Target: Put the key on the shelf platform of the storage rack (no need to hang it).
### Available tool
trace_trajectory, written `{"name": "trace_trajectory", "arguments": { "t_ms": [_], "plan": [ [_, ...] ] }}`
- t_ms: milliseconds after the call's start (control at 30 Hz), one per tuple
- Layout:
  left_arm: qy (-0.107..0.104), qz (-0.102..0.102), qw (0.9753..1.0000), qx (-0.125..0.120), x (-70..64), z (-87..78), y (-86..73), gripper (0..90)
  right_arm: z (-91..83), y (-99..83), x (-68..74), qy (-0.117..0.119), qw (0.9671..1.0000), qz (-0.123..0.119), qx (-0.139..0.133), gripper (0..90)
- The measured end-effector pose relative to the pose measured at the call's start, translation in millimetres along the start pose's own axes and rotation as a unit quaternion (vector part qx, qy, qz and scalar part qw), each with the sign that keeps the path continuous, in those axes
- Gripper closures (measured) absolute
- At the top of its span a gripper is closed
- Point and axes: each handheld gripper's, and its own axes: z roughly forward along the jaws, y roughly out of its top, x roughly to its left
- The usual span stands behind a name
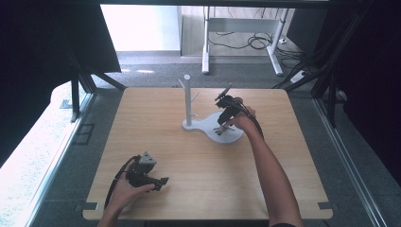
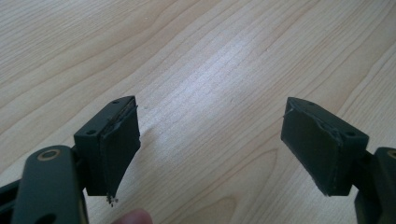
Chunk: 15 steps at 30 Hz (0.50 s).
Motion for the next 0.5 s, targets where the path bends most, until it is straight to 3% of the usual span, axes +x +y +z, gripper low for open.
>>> {"name": "trace_trajectory", "arguments": {
  "t_ms": [200,300,500],
  "plan": [
    [0.0,-0.004,1.0,0.002,-0.9,1.4,-0.2,19.9,-12.5,-7.5,5.1,0.006,0.9997,-0.004,-0.022,52.5],
    [-0.001,-0.004,1.0,0.001,-0.6,0.9,-0.3,19.9,-20.2,-13.9,5.7,-0.003,0.9994,-0.011,-0.033,52.0],
    [0.002,-0.006,1.0,0.0,0.3,-0.5,-0.4,19.9,-33.9,-35.3,7.7,0.007,0.9985,-0.017,-0.052,50.4]
  ]
}}
